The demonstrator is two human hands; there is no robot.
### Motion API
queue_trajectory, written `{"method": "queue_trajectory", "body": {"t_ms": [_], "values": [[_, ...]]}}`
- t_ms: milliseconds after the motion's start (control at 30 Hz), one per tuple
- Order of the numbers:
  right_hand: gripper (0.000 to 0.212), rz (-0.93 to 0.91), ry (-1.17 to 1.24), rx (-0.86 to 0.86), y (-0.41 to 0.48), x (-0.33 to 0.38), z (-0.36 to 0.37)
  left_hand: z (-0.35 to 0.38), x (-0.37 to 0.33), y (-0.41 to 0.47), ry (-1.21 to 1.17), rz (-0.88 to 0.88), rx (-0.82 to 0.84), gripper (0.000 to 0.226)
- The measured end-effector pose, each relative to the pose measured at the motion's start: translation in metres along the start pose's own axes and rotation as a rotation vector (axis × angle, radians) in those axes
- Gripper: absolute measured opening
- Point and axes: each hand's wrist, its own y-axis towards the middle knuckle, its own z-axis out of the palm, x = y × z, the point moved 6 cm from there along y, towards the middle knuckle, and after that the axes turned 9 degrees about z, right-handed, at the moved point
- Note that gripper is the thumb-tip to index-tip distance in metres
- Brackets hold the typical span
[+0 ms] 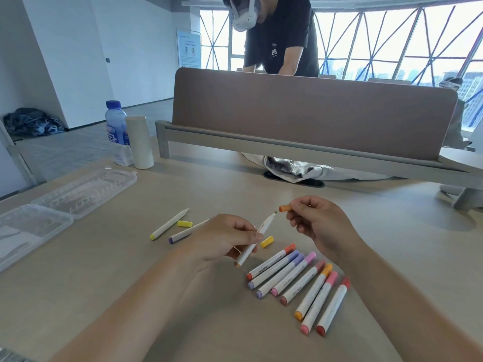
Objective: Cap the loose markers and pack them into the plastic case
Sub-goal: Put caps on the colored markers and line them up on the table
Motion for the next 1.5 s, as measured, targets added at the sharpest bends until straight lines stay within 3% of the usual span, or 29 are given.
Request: {"method": "queue_trajectory", "body": {"t_ms": [233, 633, 1500], "values": [[0.012, -0.102, -0.208, -0.038, -0.003, 0.005, 0.000, 0.000, 0.002, 0.001, 0.045, -0.017, 0.002, 0.018], [0.012, -0.130, -0.319, 0.015, -0.009, 0.004, 0.007, 0.001, 0.006, 0.003, 0.074, -0.036, -0.020, 0.019], [0.009, -0.057, -0.267, 0.012, -0.011, -0.003, 0.018, -0.001, 0.009, 0.002, 0.152, -0.032, -0.036, 0.018]]}}
